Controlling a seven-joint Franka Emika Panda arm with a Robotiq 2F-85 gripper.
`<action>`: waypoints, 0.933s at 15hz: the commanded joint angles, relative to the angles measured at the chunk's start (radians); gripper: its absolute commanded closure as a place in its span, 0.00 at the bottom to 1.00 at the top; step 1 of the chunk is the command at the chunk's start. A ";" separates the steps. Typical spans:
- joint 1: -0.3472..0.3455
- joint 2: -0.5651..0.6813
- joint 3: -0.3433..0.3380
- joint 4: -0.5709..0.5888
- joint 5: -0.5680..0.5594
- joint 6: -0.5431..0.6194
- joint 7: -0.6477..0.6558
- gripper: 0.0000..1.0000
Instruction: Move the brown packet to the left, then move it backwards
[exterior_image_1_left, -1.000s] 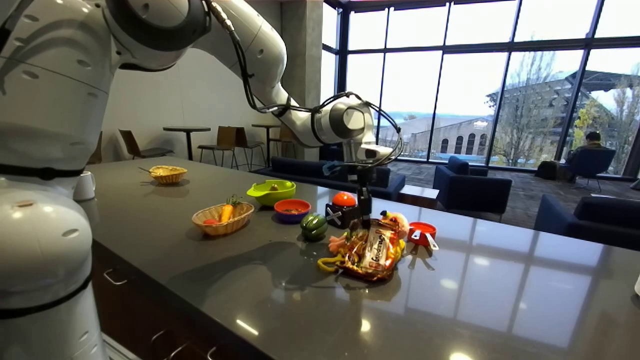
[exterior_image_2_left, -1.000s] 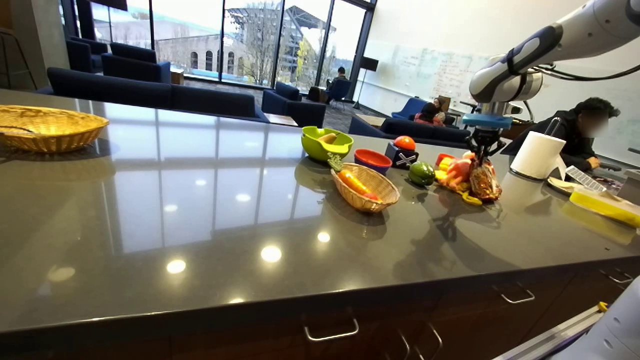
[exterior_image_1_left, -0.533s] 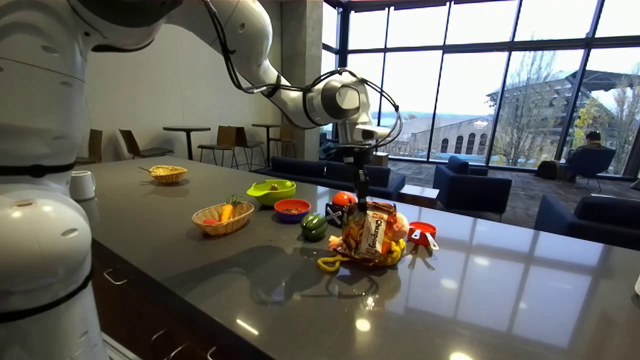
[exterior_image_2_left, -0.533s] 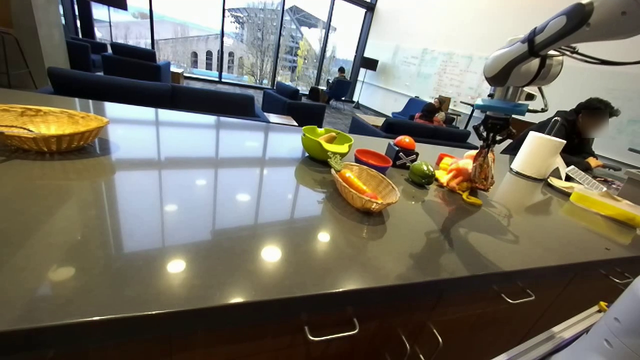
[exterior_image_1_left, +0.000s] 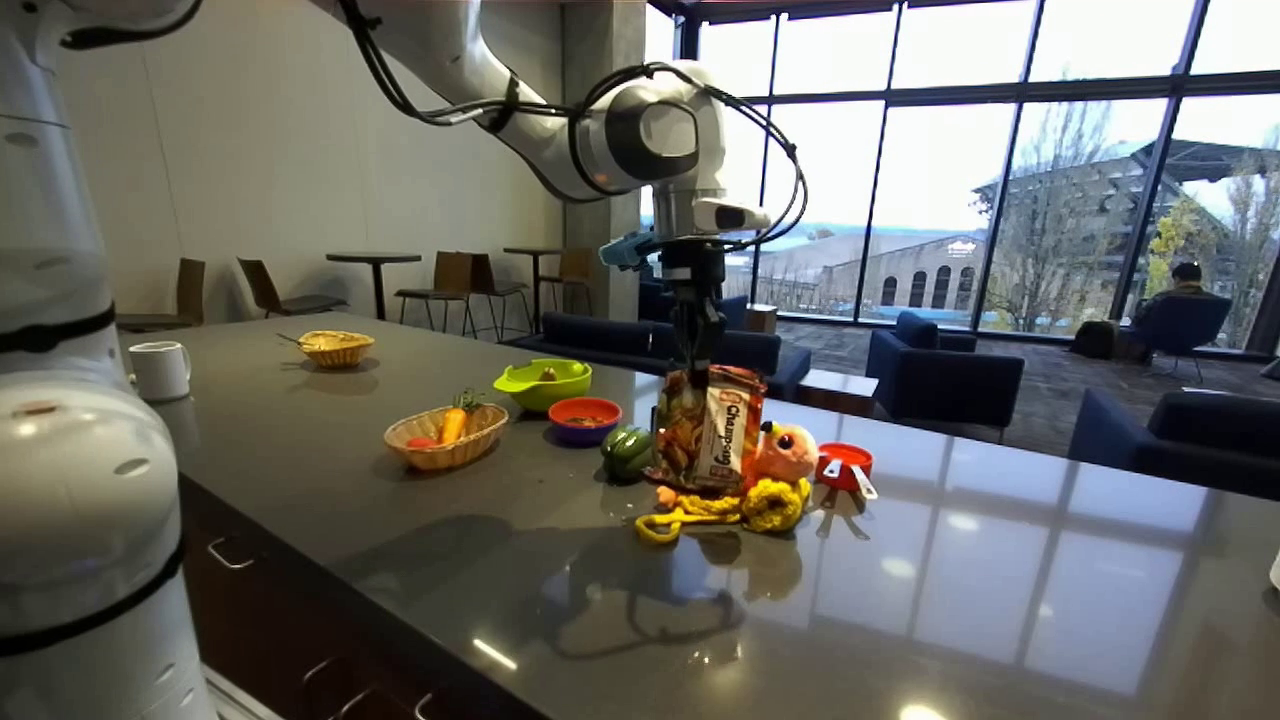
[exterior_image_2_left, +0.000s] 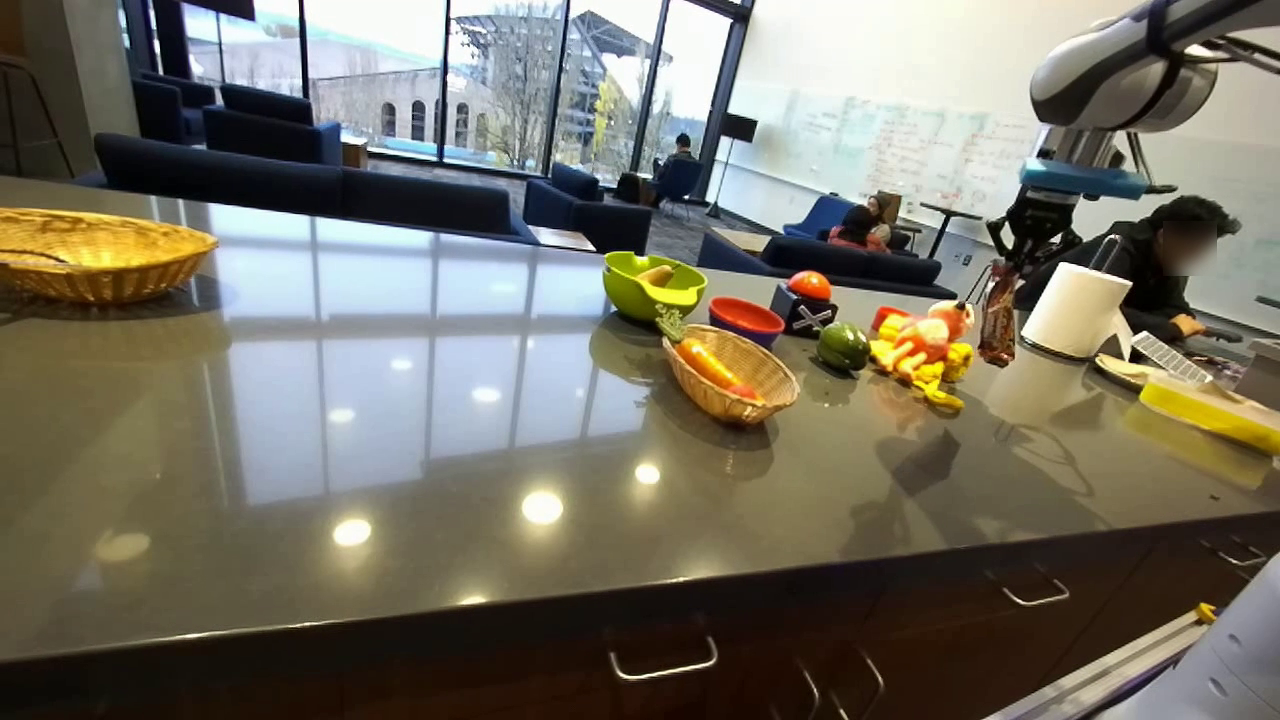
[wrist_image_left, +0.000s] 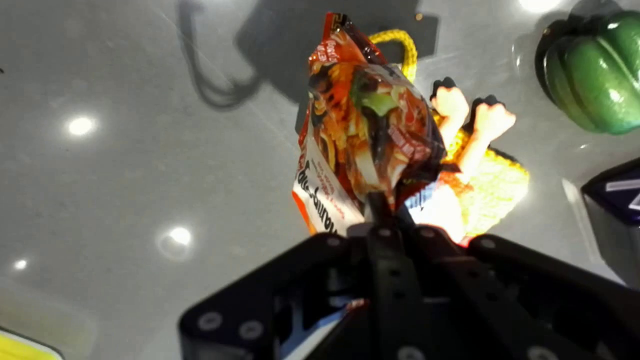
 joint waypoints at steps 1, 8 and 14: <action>-0.009 -0.090 0.025 -0.072 0.009 0.008 -0.188 1.00; 0.007 -0.099 0.057 -0.155 -0.012 0.105 -0.497 1.00; -0.012 -0.097 0.063 -0.281 -0.154 0.283 -0.553 1.00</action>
